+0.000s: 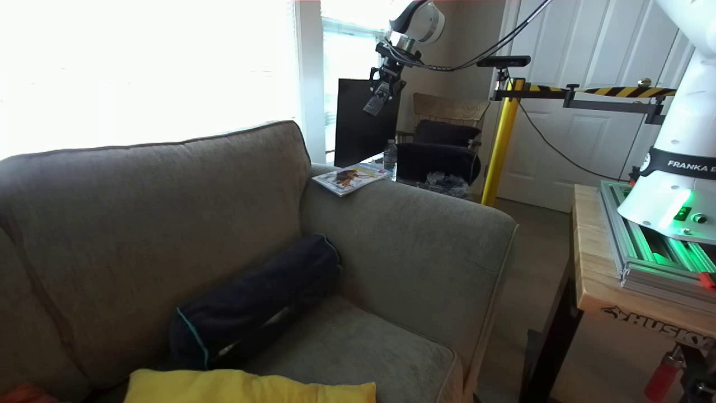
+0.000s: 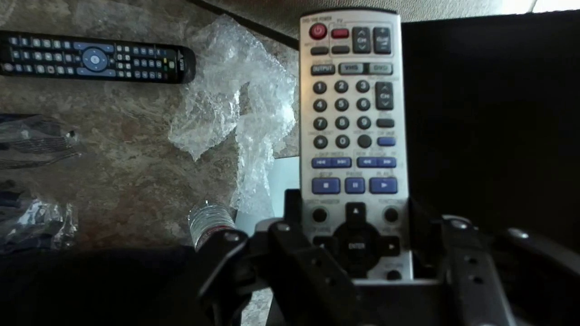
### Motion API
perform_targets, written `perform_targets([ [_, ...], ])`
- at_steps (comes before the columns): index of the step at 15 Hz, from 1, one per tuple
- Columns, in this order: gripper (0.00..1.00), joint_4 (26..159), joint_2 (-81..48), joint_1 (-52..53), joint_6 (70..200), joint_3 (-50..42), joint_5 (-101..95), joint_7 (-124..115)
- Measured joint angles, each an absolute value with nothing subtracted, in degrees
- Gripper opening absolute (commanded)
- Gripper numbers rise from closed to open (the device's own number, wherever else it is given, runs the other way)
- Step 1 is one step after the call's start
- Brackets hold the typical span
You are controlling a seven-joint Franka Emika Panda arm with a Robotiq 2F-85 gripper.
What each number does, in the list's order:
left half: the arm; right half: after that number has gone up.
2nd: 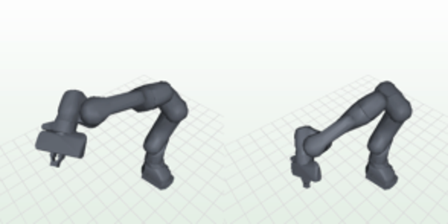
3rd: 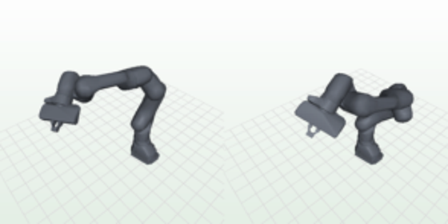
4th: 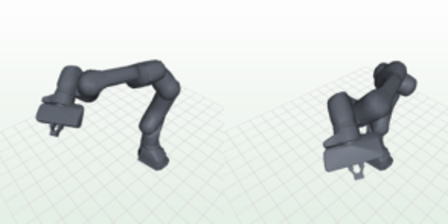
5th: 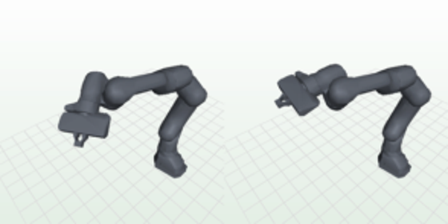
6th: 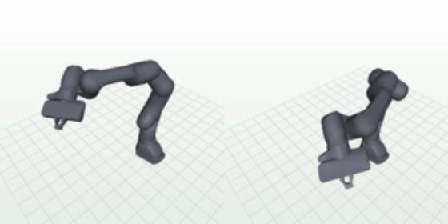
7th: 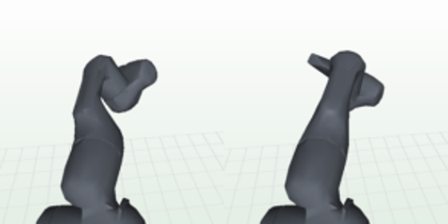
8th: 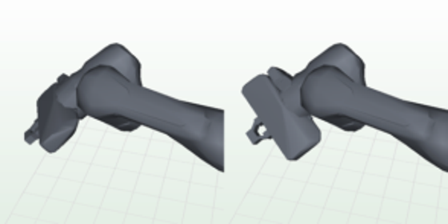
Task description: Put the remote on the side table
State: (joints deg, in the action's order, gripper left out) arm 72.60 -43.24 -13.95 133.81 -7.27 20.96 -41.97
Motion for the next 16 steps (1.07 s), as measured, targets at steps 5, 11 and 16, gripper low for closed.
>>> perform_targets([
  [5,0.31,72.4,-42.8,-14.4,127.2,-7.6,19.9,-29.0],
  [11,0.31,67.3,-46.7,-14.7,112.2,-8.5,13.6,-20.0],
  [16,0.31,57.6,-56.2,-12.2,105.7,-7.8,7.9,-14.1],
])
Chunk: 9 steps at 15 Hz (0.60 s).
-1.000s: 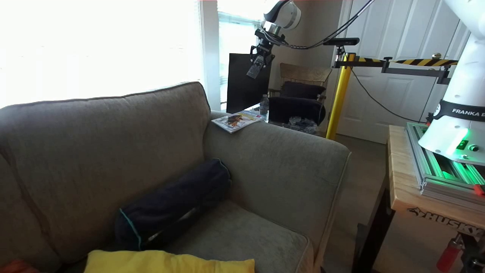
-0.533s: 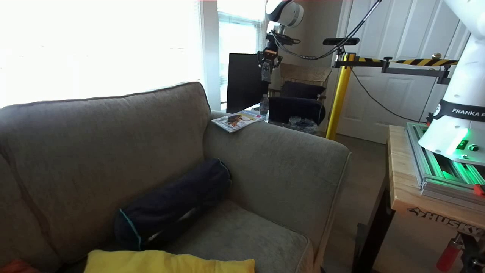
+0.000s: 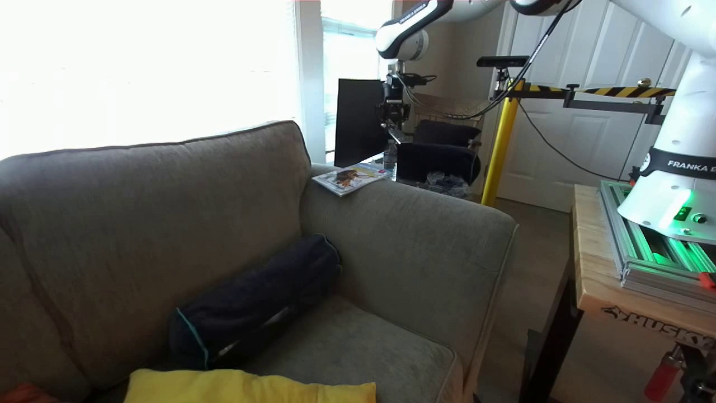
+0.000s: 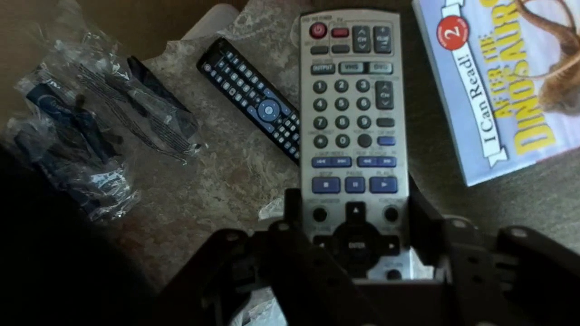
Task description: Put the remote on the side table
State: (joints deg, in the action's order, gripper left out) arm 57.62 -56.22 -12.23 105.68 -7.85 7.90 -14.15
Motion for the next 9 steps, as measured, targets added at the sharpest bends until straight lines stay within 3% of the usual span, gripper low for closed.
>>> perform_targets([
  [5,0.31,49.3,-64.4,-9.8,101.0,-7.9,1.2,-7.4],
  [6,0.56,48.2,-65.7,-9.6,100.6,-8.1,-0.1,-6.4],
  [9,0.56,45.5,-68.0,-10.0,100.5,-8.7,-0.6,-6.2],
])
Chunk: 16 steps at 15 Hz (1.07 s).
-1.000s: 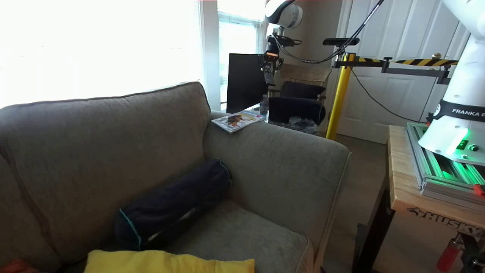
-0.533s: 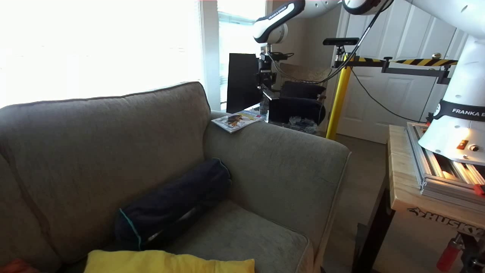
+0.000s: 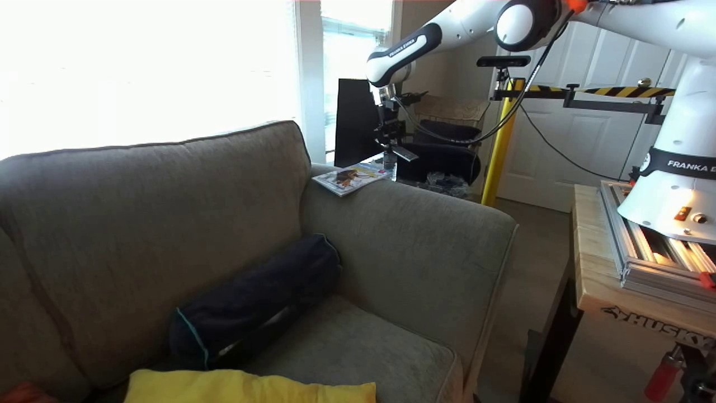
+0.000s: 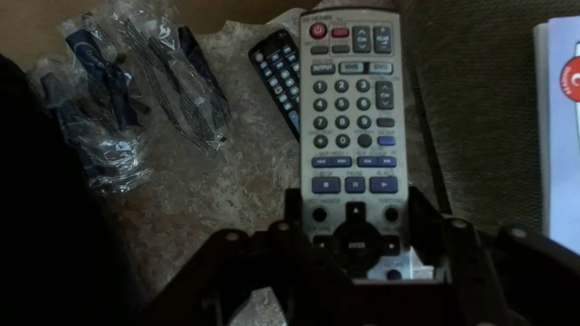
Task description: Put the remote on the side table
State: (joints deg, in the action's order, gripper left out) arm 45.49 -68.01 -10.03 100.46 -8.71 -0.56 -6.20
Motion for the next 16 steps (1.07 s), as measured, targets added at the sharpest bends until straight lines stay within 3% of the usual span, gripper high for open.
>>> perform_targets([
  [3,0.56,44.5,-68.4,-10.3,100.2,-8.7,-0.6,-6.2],
  [4,0.31,44.4,-68.4,-10.2,100.2,-8.7,-0.6,-6.2],
  [16,0.31,53.3,-68.9,-10.0,102.9,-9.2,-0.7,0.4],
])
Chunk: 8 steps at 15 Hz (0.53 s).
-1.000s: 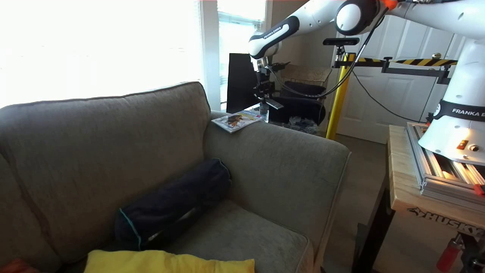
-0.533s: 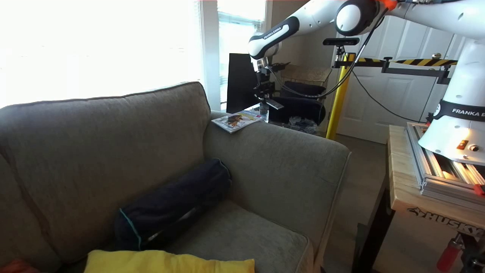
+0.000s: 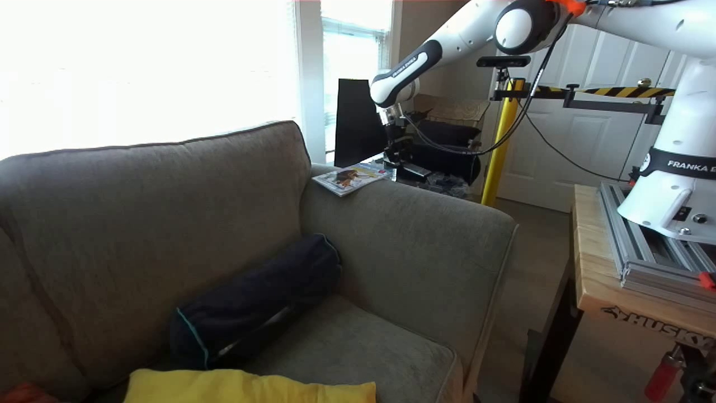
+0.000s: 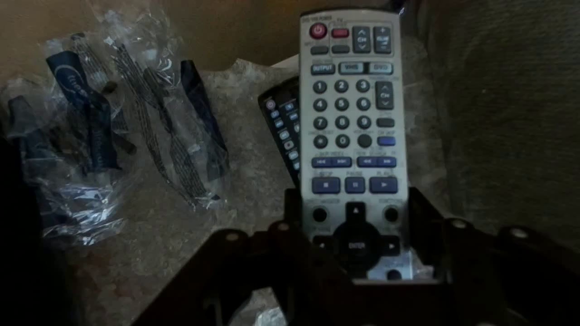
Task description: Put the remote on the side table
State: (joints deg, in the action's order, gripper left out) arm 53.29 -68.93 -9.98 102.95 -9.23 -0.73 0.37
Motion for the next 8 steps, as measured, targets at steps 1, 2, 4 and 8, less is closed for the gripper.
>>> perform_targets([
  [1,0.31,54.7,-69.0,-9.8,103.5,-9.2,-0.8,1.3],
  [2,0.31,56.1,-69.1,-9.7,104.0,-9.2,-0.9,2.2],
  [4,0.31,58.7,-69.3,-9.0,105.1,-9.2,-1.0,3.6],
  [8,0.31,60.3,-71.1,-7.6,106.2,-9.5,-1.8,4.1],
])
